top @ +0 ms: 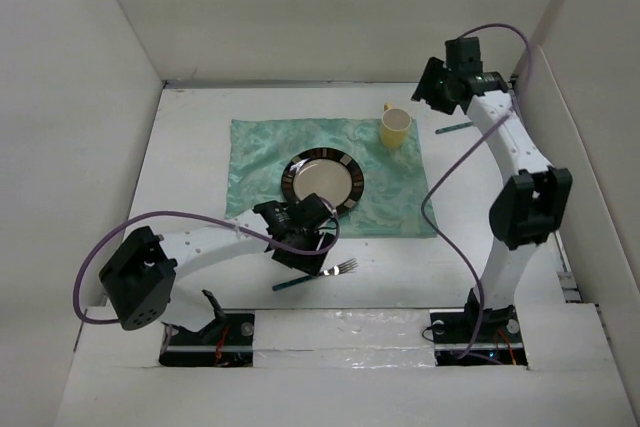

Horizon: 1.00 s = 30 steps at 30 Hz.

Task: Set the dinner table for one person

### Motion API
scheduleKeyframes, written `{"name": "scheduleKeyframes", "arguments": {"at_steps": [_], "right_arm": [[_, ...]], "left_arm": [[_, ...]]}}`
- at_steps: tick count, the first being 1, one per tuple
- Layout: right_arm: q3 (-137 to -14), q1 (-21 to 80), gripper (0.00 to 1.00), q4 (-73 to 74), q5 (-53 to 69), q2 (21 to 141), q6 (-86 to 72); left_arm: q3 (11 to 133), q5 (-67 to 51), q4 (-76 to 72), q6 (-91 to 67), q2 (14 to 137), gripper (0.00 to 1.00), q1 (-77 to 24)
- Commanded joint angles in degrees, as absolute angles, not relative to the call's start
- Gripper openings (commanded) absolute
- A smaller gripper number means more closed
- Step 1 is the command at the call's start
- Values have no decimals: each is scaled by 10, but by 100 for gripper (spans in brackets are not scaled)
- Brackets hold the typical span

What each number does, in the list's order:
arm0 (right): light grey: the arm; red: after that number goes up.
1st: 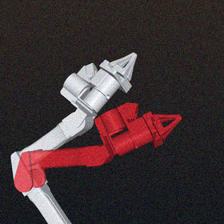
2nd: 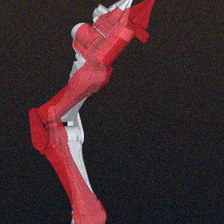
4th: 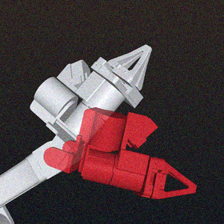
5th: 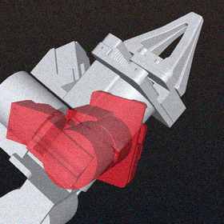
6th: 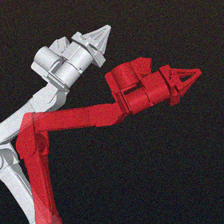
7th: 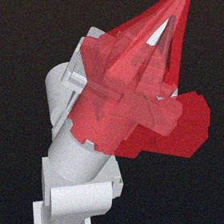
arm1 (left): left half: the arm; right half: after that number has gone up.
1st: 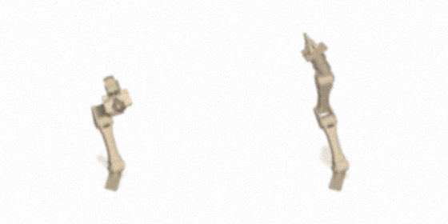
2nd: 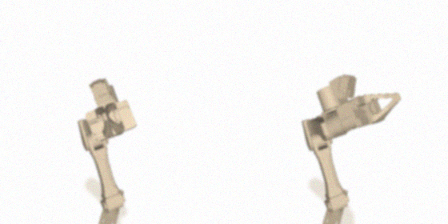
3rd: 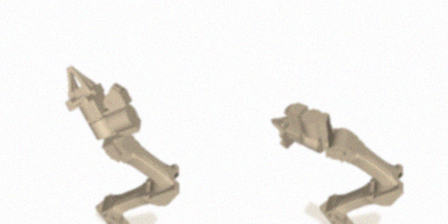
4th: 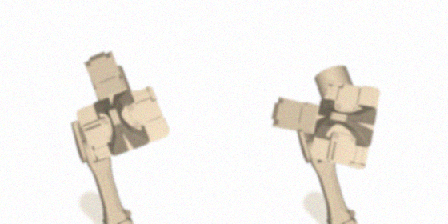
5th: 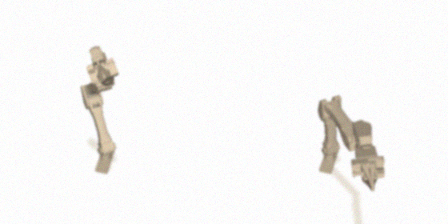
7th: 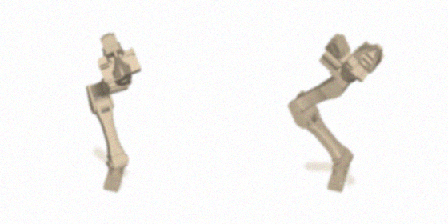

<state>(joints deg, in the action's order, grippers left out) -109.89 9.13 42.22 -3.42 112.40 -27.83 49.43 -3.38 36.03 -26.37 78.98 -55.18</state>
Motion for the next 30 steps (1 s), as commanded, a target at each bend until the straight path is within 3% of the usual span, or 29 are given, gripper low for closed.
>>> {"name": "scheduleKeyframes", "arguments": {"at_steps": [1,6,16,22,25,29,30], "right_arm": [[-1028,80,62,347,17,1024,-284],[-952,73,60,303,68,927,-291],[-951,68,58,311,118,854,-284],[-974,54,58,312,140,809,-295],[-986,38,58,309,153,802,-304],[-1009,23,57,308,180,792,-318],[-1012,17,57,308,182,787,-323]], "left_arm": [[518,-70,386,-217,792,61,-555],[529,-102,380,-199,862,61,-561],[523,-102,374,-207,940,57,-567],[522,-55,390,-236,982,36,-625],[524,-41,396,-247,1003,30,-658],[531,-17,389,-271,1008,0,-687],[537,-15,389,-274,1005,0,-696]]}}
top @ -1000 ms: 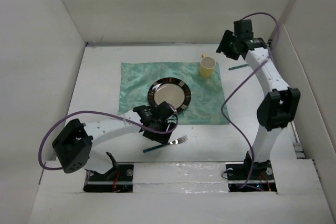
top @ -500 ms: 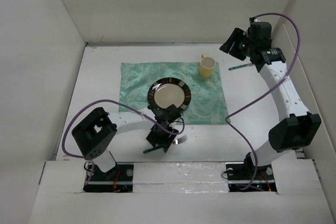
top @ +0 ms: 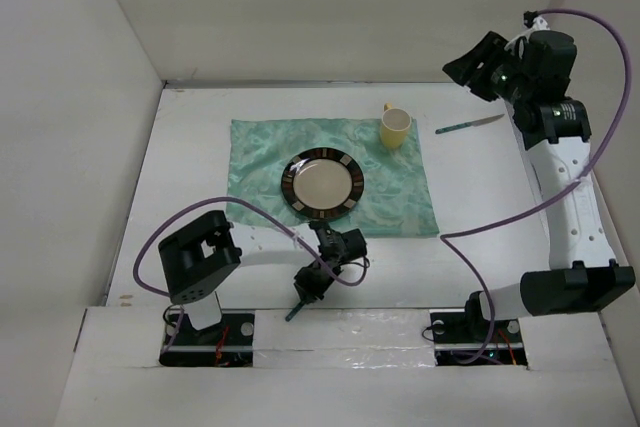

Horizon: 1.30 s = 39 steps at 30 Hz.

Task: Set the dinner table for one person

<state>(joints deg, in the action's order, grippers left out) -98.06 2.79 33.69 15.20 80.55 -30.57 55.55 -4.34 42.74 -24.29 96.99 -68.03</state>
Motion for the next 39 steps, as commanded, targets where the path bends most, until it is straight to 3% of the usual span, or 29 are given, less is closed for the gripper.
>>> {"name": "scheduleKeyframes", "arguments": {"at_steps": [1,7,10,12,15,17,21,26,27,39], "right_arm": [[-1013,17,57,306,185,783,-326],[-1017,11,57,311,190,764,-329],[-983,18,56,302,192,745,-332],[-942,25,46,295,194,733,-331],[-898,44,10,288,192,709,-328],[-861,64,0,287,193,695,-323],[-813,105,4,306,171,670,-305],[-744,134,37,317,145,634,-295],[-737,134,39,325,141,624,-294],[-668,112,42,355,134,586,-270]], "left_arm": [[547,-14,392,-277,993,0,-705],[714,57,456,-308,915,0,-697],[776,76,468,-309,867,0,-628],[789,90,453,-295,844,0,-543],[788,73,415,-266,820,0,-410],[787,59,389,-240,830,0,-355],[793,46,360,-203,888,0,-272],[818,77,344,-176,977,0,-244],[821,82,343,-173,990,0,-243],[757,106,320,-145,1026,0,-218]]}}
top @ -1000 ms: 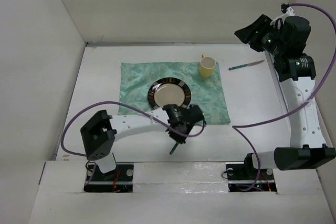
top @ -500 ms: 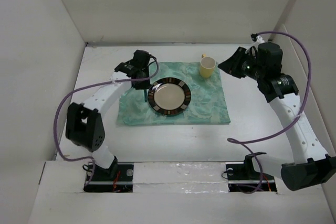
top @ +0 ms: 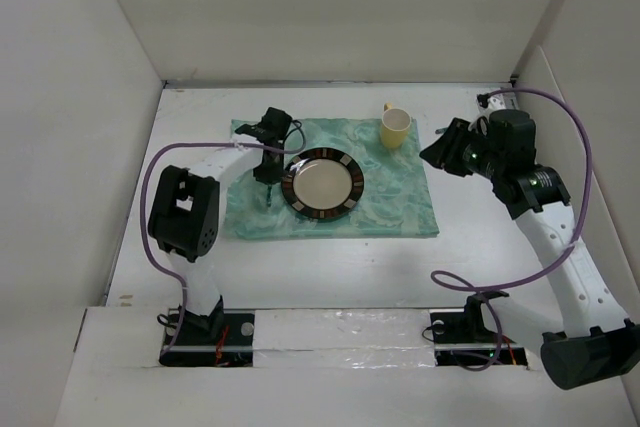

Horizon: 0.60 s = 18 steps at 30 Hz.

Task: Set the dinner table for one person

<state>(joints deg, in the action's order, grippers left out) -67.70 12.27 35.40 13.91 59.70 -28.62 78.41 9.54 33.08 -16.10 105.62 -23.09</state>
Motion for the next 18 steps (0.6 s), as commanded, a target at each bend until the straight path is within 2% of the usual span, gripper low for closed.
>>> {"name": "scheduleKeyframes", "arguments": {"at_steps": [1,9,14,18], "right_arm": [[-668,112,42,356,134,586,-269],[-663,105,43,349,148,601,-268],[-658,105,45,341,141,616,-269],[-657,94,48,341,87,632,-269]], "left_arm": [[752,105,319,-144,1025,0,-213],[708,104,311,-141,1017,0,-213],[729,104,310,-139,1050,0,-207],[750,95,312,-144,1069,14,-202]]}}
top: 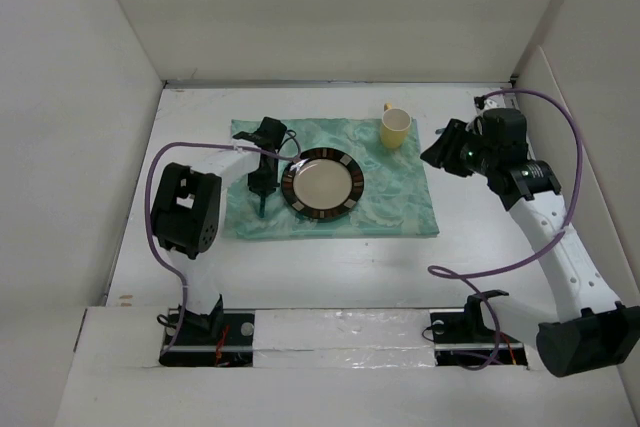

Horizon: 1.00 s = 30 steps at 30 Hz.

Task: Set the dinner table for one person

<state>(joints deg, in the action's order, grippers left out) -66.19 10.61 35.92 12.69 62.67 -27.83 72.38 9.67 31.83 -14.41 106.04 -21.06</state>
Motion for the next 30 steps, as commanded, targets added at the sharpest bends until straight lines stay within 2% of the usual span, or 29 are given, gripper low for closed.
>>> {"name": "scheduleKeyframes", "arguments": {"at_steps": [1,2,6,8,11,14,17,19,20,25,30], "right_arm": [[-659,85,48,340,77,636,-272],[-659,79,49,338,68,646,-273],[-664,38,49,316,37,687,-279],[-672,14,45,304,29,709,-286],[-679,-8,44,277,7,762,-304],[-693,-38,49,239,-13,836,-326],[-748,-69,55,243,-25,933,-350],[-805,-76,55,257,-58,958,-357],[-828,-83,56,265,-65,1033,-359],[-1014,-94,56,349,-106,1194,-347],[-1133,-94,56,396,-134,1275,-344]], "left_arm": [[753,97,314,-145,1076,18,-202],[762,100,318,-145,1078,23,-202],[780,114,329,-142,1091,34,-197],[784,120,332,-142,1097,40,-197],[785,125,336,-146,1096,47,-197],[786,127,338,-149,1078,51,-197],[804,124,351,-150,1044,52,-197],[816,108,357,-149,1014,52,-197],[825,98,360,-149,1002,52,-197],[809,16,338,-159,876,46,-210],[788,4,323,-168,819,45,-221]]}}
